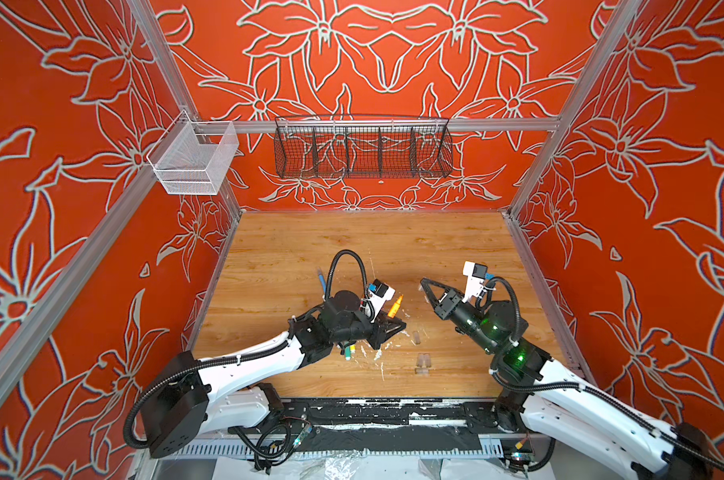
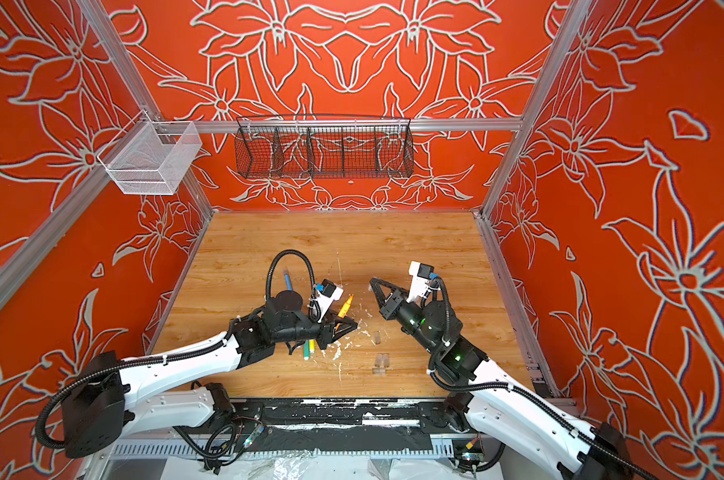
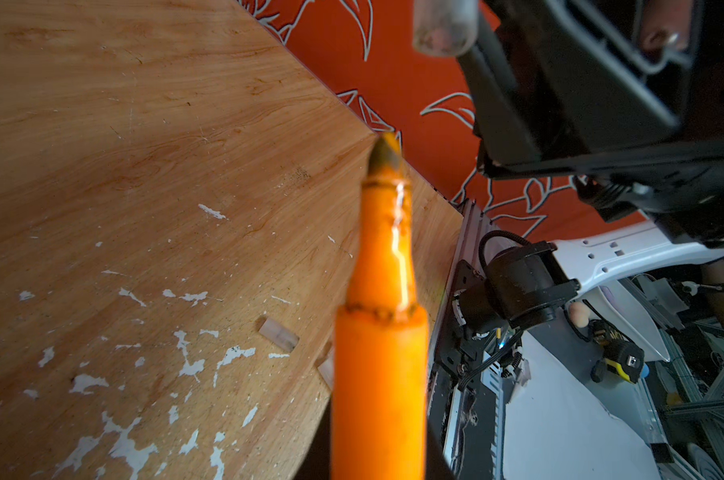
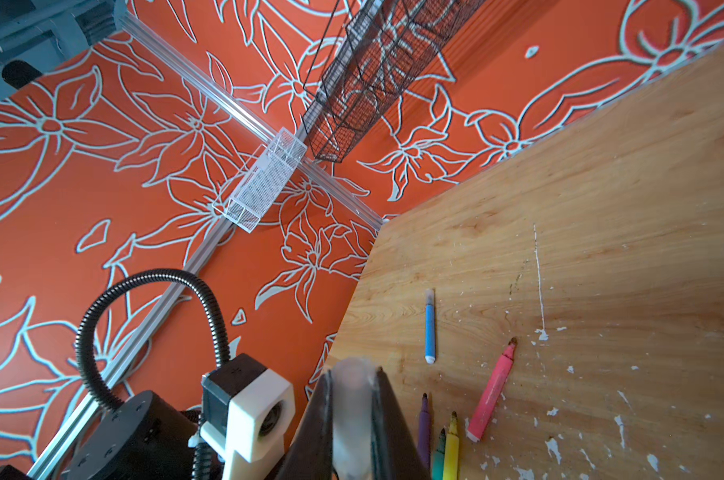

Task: Insert the pens into the pen caps
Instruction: 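Lift the cap with the right gripper and carry it toward the orange marker, then lower the cap onto the orange marker tip with the right gripper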

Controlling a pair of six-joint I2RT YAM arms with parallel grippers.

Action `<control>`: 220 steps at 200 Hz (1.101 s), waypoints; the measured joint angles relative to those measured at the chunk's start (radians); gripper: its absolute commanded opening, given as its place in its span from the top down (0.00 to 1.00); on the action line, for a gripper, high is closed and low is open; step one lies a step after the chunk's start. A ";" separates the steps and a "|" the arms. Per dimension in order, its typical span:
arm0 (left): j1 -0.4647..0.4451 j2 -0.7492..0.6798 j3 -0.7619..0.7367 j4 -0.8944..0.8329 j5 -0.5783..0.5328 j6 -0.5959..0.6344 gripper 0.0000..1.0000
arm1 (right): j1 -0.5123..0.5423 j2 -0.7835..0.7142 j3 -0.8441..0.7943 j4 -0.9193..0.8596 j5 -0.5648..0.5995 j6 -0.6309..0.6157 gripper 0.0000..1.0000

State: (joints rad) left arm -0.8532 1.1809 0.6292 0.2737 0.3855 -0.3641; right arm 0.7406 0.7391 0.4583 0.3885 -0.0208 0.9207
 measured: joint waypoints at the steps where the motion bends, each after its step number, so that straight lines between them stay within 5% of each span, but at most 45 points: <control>1: 0.000 0.000 0.000 0.000 0.000 0.000 1.00 | 0.000 0.002 0.001 0.000 -0.002 0.000 1.00; 220: -0.006 -0.019 -0.008 0.006 -0.024 0.013 1.00 | 0.064 0.133 0.023 0.136 -0.089 0.051 1.00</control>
State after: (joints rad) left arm -0.8597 1.1614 0.6212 0.2794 0.3614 -0.3515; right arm 0.8051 0.8722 0.4808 0.5243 -0.1101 0.9714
